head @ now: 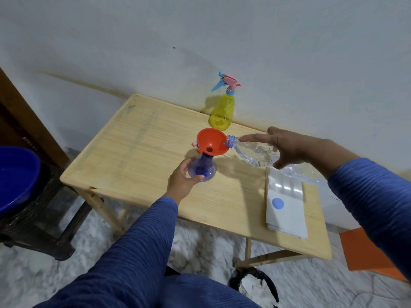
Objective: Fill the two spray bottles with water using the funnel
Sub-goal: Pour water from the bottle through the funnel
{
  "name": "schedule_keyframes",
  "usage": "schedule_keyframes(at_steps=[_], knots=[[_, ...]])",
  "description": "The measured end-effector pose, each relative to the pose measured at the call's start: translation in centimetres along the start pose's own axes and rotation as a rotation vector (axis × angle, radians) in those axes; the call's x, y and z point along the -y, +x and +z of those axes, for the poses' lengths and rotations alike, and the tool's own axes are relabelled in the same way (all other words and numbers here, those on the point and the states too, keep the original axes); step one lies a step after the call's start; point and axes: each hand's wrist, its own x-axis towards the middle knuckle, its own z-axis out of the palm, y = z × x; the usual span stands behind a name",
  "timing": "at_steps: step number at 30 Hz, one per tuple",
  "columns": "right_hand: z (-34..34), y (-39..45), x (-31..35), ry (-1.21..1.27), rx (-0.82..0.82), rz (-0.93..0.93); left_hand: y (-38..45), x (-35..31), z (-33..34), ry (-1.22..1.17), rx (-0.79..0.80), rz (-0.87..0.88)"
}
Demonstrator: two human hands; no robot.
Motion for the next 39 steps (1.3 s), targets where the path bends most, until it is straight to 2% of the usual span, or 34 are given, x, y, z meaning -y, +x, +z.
schedule_keyframes(at_steps=[39], knots=[[-1.0,0.2,-0.4,-0.084,-0.014,-0.042,0.6,0.6,0.2,-0.055,0.011,0.036]])
